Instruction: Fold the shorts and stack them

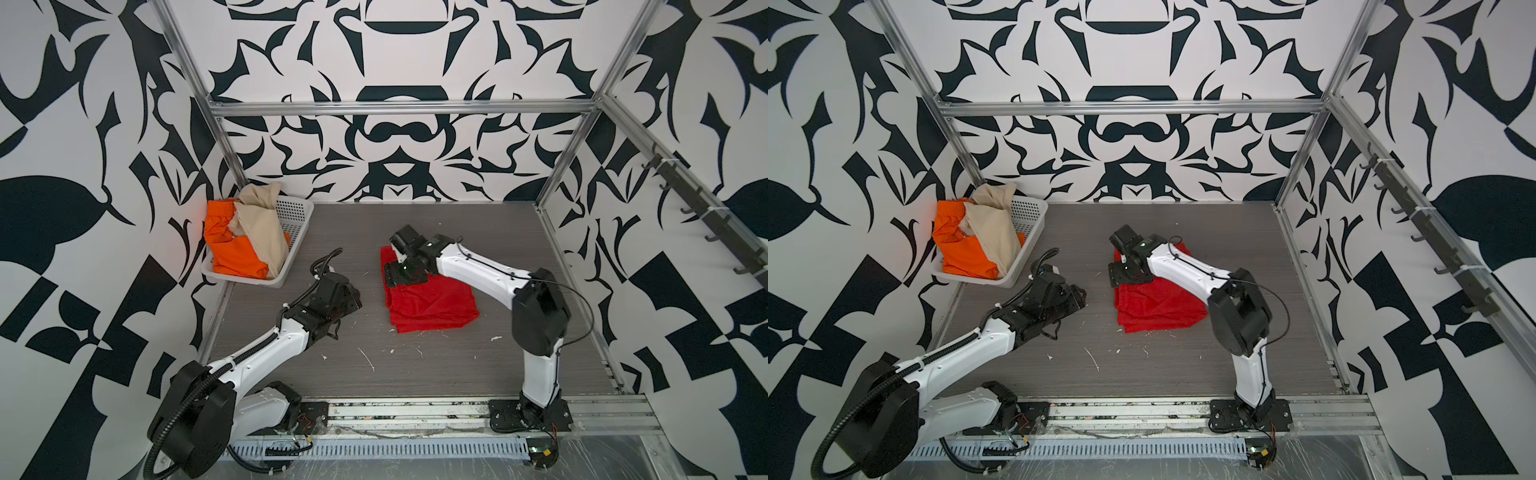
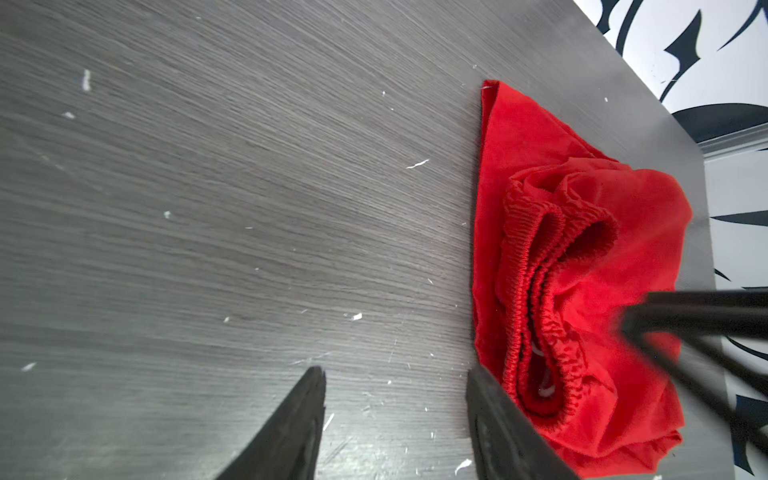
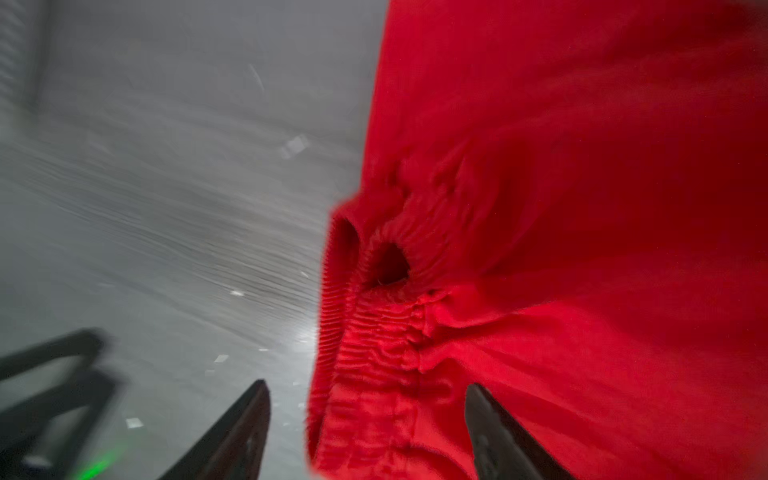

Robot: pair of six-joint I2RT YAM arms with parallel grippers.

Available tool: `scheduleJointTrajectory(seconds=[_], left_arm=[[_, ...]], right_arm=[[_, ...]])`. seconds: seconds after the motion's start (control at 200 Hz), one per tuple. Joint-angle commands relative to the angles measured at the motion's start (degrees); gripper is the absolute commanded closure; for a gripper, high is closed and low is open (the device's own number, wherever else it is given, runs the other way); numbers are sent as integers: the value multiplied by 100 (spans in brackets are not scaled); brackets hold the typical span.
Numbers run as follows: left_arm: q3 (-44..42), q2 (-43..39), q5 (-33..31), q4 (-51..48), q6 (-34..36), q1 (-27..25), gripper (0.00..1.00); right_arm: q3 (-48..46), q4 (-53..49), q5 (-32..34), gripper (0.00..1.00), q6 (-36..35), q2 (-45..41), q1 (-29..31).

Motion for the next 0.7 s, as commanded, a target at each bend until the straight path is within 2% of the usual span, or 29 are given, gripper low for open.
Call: scheduleJointTrajectory(seconds=[0.0, 0.105, 0.175, 0.23, 0.32, 0.515, 0.695], left_arm=[[-68, -10, -163, -199, -21, 24, 42], [-33, 7, -162, -226, -29, 24, 43], [14, 1, -199, -293, -14, 24, 43], [51, -1, -231, -336, 4, 24, 43], [100, 33, -251, -390, 123, 23, 43], [245, 246, -305, -473, 200, 24, 43], [603, 583, -337, -548, 375, 24, 43]], right_arm=[[147, -168, 55, 28, -34, 135, 14], [177, 11, 51, 35, -73, 471, 15], [345, -261, 526, 41, -220, 706, 15], [408, -396, 926, 50, -428, 819, -16], [325, -402, 1154, 57, -736, 853, -251], [-69, -37, 1095, 61, -1455, 626, -1413], [236, 149, 863, 62, -2266, 924, -2688]])
